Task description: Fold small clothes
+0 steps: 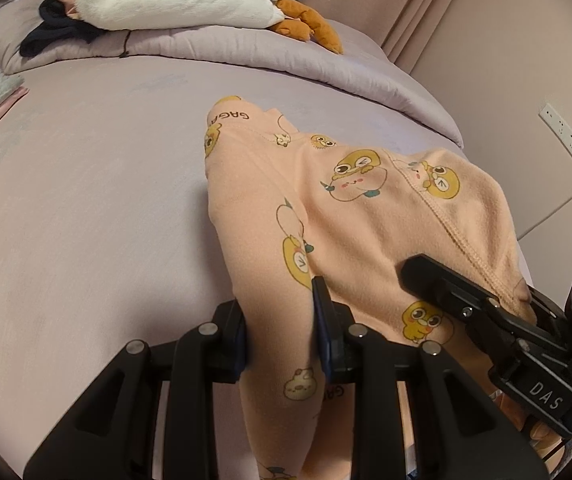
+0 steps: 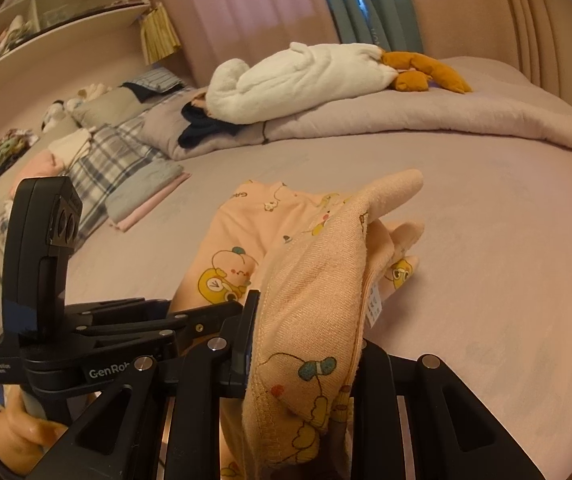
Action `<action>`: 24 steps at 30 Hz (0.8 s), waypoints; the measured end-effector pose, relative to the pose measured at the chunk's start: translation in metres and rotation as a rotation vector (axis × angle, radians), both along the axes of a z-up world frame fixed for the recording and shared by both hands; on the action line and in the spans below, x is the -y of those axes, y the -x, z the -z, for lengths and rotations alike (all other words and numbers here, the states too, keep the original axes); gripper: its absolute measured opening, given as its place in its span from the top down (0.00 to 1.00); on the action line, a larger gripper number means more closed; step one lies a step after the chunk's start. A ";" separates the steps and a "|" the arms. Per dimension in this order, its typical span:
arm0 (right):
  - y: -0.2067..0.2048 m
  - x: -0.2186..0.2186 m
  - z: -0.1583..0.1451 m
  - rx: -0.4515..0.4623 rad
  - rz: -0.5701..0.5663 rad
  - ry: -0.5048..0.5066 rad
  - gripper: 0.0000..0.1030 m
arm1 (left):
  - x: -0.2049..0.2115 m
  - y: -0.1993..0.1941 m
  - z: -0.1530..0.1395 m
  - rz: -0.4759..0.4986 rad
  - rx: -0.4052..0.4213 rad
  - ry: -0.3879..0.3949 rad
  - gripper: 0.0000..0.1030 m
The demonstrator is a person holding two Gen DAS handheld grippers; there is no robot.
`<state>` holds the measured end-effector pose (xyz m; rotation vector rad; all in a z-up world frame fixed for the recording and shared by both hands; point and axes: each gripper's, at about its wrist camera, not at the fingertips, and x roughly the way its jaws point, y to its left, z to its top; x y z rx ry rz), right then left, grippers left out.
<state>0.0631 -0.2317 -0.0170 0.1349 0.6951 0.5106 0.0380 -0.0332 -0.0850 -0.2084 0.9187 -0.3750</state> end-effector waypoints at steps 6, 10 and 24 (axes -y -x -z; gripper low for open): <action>0.006 -0.011 0.003 0.003 -0.032 0.018 0.75 | -0.014 0.009 0.003 -0.035 -0.023 0.021 0.74; 0.009 -0.018 0.005 0.002 -0.054 0.031 0.75 | -0.019 0.015 0.002 -0.053 -0.022 0.016 0.74; 0.020 -0.036 -0.003 0.054 -0.119 0.057 0.75 | -0.035 0.038 -0.009 -0.098 0.036 -0.002 0.74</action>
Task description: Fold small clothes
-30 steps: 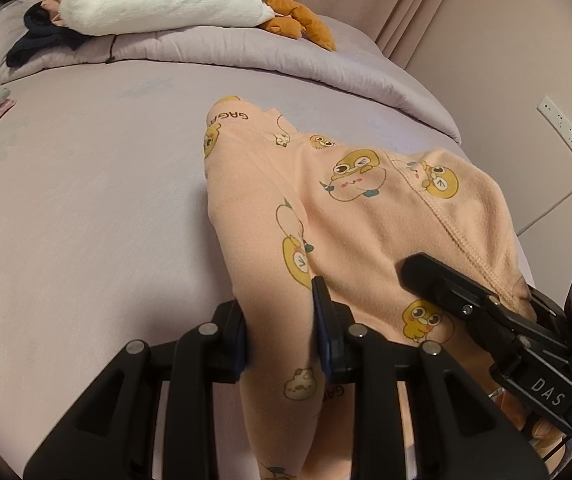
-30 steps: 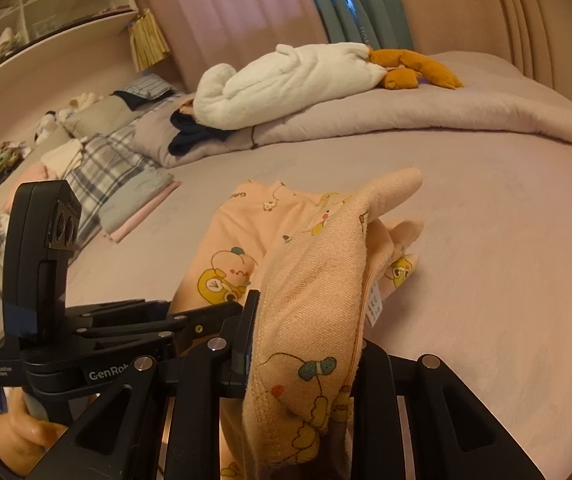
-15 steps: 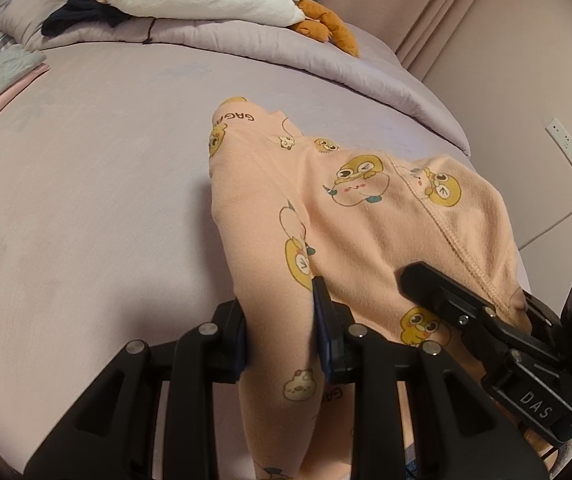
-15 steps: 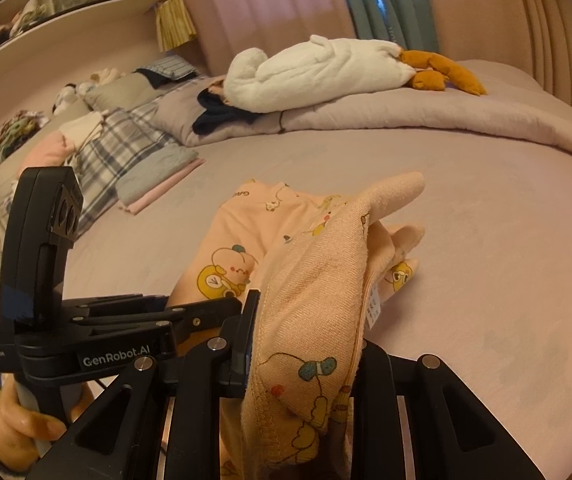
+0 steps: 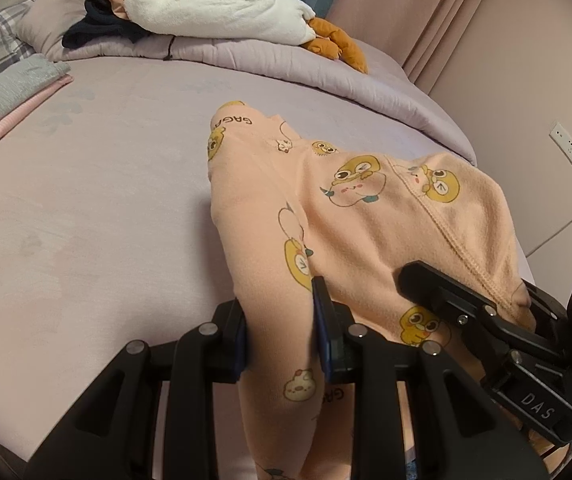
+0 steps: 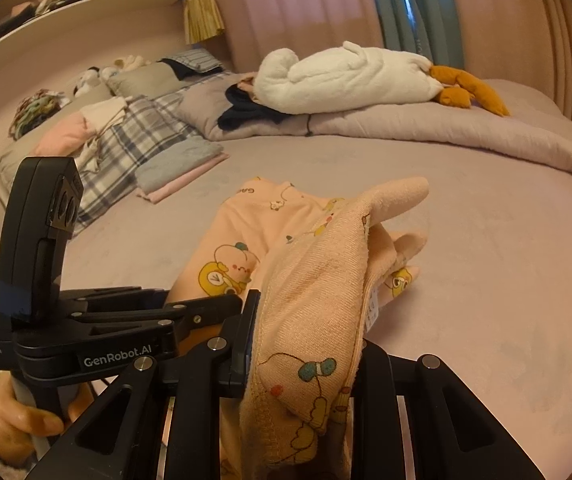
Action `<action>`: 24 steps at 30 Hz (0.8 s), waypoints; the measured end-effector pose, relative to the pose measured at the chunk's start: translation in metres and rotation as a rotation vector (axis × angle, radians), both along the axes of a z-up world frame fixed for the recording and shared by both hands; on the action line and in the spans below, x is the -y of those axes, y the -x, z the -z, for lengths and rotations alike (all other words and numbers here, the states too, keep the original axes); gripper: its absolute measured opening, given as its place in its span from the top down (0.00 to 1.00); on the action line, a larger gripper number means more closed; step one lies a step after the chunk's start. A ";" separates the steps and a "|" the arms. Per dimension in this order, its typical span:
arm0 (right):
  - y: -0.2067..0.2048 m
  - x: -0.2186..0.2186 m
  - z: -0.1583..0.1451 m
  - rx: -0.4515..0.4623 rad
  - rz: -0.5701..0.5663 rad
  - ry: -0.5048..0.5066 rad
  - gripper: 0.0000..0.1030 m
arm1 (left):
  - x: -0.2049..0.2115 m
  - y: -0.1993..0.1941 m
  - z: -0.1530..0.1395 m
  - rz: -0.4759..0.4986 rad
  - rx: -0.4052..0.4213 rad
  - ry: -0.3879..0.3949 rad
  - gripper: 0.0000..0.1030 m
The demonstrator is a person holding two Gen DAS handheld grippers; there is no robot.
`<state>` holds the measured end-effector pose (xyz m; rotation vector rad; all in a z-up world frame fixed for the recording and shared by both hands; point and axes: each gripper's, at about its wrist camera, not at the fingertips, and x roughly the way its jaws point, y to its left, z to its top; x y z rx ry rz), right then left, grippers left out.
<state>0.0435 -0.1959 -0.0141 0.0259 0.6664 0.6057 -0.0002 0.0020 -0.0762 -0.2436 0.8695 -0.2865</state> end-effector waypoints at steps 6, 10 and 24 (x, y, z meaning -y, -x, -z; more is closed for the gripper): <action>0.001 -0.007 -0.004 0.016 -0.020 0.005 0.75 | -0.006 0.006 -0.002 -0.018 0.019 -0.001 0.74; 0.001 -0.012 -0.007 0.022 -0.033 0.013 0.75 | -0.011 0.008 -0.003 -0.027 0.022 0.007 0.74; -0.004 -0.025 -0.011 0.039 -0.062 0.029 0.75 | -0.026 0.011 -0.009 -0.050 0.038 0.008 0.74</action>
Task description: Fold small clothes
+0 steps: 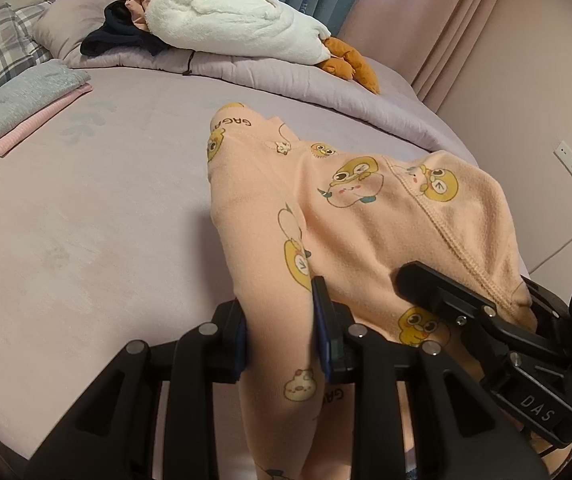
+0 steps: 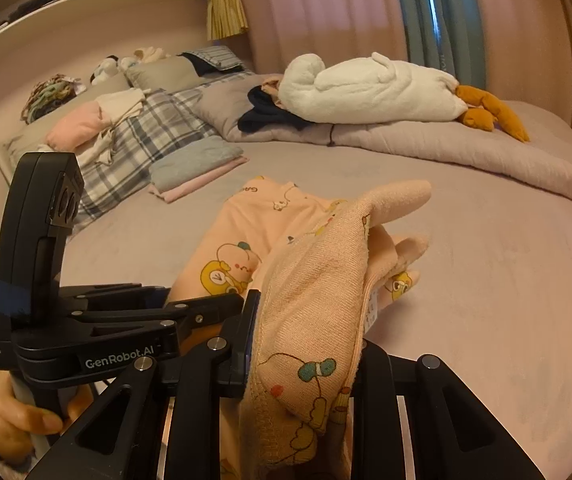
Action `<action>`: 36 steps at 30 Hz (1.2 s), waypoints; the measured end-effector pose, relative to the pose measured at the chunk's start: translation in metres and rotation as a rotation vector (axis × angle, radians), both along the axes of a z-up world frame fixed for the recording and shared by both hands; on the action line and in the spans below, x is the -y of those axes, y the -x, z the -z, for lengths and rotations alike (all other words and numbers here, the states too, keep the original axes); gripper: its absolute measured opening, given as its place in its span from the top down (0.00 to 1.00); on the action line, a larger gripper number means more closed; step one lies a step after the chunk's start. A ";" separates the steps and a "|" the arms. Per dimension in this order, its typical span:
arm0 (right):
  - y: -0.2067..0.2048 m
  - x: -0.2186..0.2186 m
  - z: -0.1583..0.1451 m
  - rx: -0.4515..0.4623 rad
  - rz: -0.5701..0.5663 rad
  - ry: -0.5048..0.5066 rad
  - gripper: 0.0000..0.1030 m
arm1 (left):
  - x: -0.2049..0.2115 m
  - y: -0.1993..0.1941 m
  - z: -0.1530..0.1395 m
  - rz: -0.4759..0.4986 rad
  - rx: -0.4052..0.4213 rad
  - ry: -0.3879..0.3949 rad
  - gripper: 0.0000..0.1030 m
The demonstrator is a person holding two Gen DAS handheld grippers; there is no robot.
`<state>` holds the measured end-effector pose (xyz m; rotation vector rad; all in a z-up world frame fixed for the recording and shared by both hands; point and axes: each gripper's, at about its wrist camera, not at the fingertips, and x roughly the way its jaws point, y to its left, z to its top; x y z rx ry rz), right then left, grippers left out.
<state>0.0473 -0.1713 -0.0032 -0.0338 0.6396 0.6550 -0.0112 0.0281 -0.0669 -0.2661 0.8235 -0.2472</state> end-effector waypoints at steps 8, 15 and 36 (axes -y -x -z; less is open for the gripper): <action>-0.007 -0.008 -0.003 0.009 -0.019 -0.004 0.75 | -0.010 -0.004 -0.007 -0.014 0.009 -0.013 0.74; -0.016 -0.017 -0.003 0.009 -0.036 -0.005 0.75 | -0.020 -0.016 -0.010 -0.026 0.004 -0.020 0.74; -0.034 -0.037 0.004 -0.003 -0.027 0.001 0.75 | -0.036 -0.068 0.000 -0.045 -0.017 -0.034 0.74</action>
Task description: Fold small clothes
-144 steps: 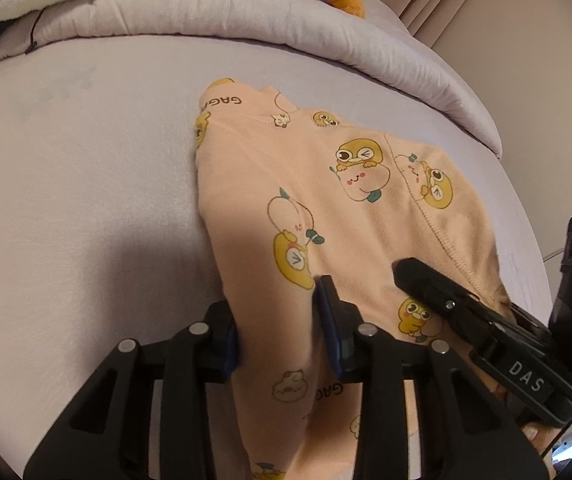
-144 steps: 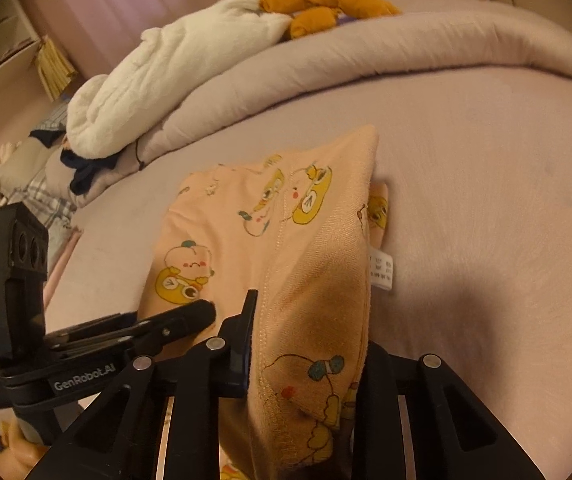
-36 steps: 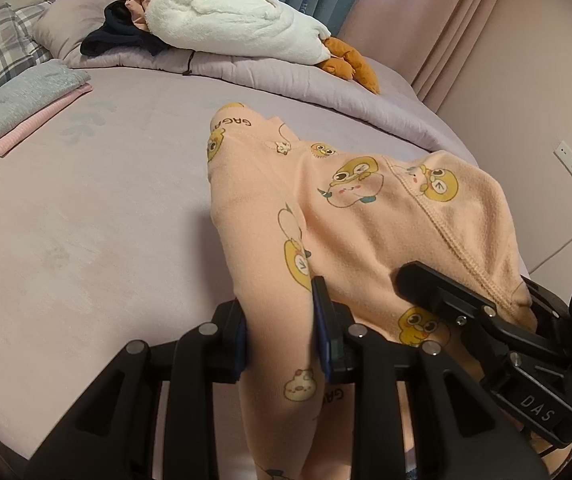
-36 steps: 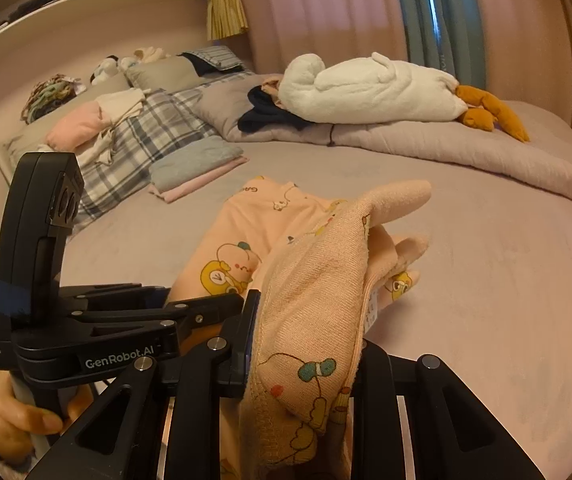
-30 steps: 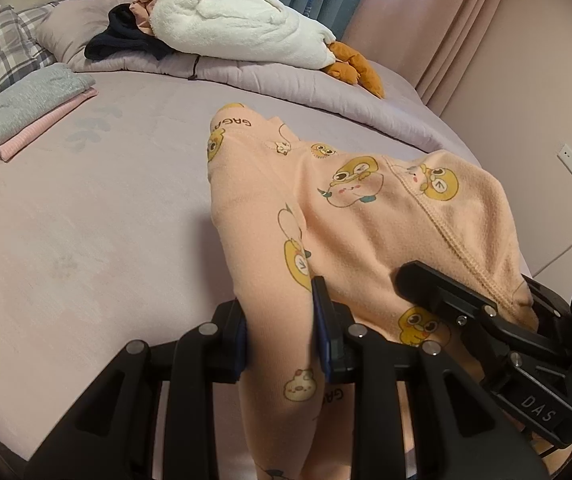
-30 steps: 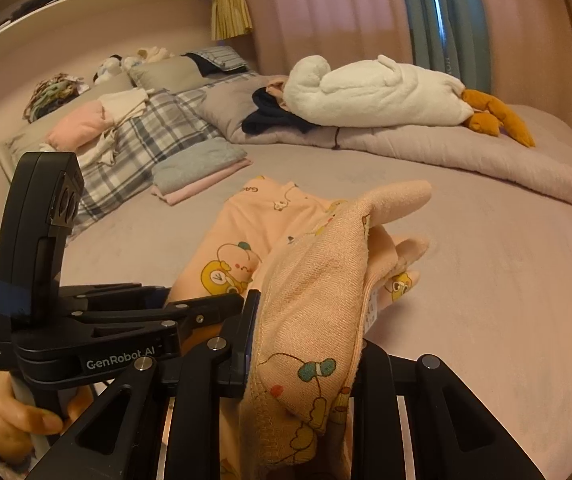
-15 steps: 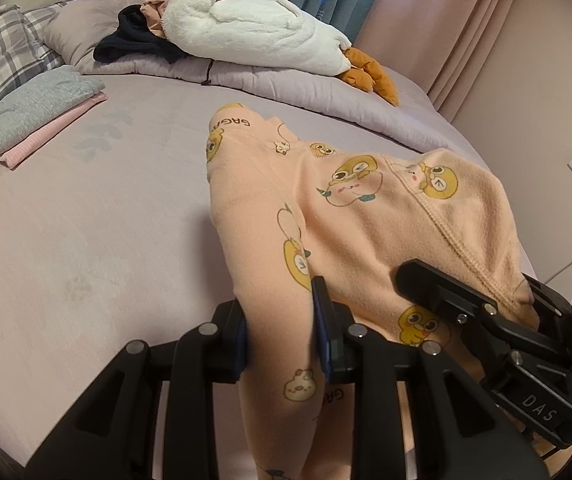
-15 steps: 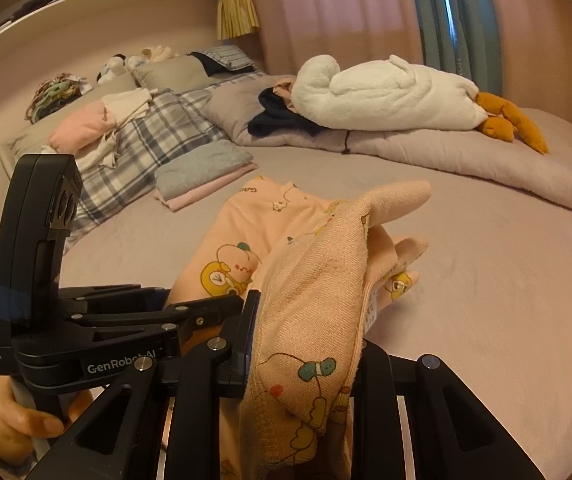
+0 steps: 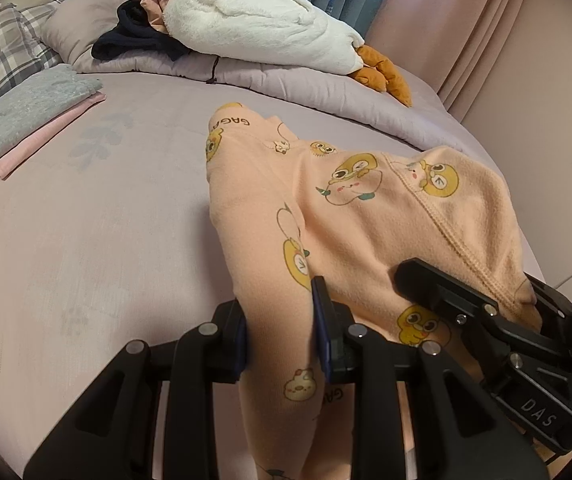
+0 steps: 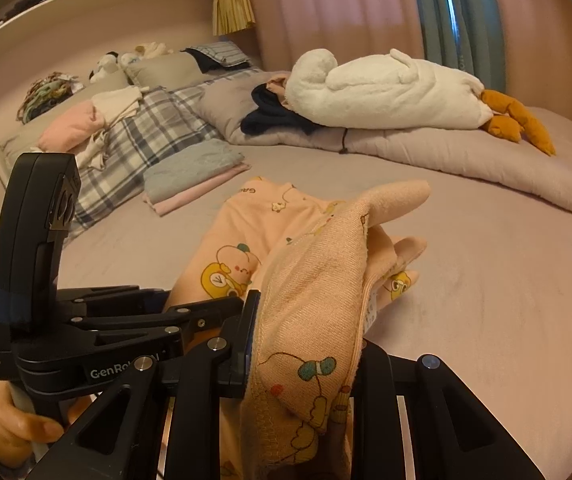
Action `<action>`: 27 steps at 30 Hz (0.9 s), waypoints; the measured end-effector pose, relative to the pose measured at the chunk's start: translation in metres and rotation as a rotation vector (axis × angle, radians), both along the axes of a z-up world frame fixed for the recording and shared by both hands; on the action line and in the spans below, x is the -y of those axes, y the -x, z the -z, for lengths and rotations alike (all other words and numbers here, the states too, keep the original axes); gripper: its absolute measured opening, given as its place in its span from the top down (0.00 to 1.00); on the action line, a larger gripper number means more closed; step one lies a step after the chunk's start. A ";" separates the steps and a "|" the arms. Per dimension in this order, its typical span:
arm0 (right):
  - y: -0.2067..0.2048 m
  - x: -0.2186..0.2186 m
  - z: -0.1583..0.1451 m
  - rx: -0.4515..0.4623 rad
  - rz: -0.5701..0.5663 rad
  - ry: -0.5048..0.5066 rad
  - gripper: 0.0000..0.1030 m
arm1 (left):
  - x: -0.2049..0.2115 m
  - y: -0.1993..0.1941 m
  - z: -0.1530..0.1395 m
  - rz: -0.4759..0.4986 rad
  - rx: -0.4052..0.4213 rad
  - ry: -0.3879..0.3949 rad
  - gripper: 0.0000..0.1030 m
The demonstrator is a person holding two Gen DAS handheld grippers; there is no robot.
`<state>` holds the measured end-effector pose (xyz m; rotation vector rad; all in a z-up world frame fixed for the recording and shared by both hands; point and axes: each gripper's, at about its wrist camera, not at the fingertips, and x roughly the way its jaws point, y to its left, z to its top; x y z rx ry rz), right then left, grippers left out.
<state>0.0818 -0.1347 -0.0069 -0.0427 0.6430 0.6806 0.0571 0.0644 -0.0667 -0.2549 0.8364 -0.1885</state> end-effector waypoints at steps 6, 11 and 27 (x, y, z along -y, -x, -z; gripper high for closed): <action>-0.014 -0.006 0.004 -0.005 0.007 0.002 0.75 | -0.002 -0.019 0.004 0.001 -0.004 -0.012 0.74; -0.028 -0.009 0.008 -0.015 0.013 0.001 0.75 | -0.003 -0.036 0.009 -0.001 -0.011 -0.026 0.74; -0.067 -0.017 0.024 -0.057 0.035 -0.007 0.75 | -0.006 -0.083 0.027 -0.015 -0.043 -0.049 0.74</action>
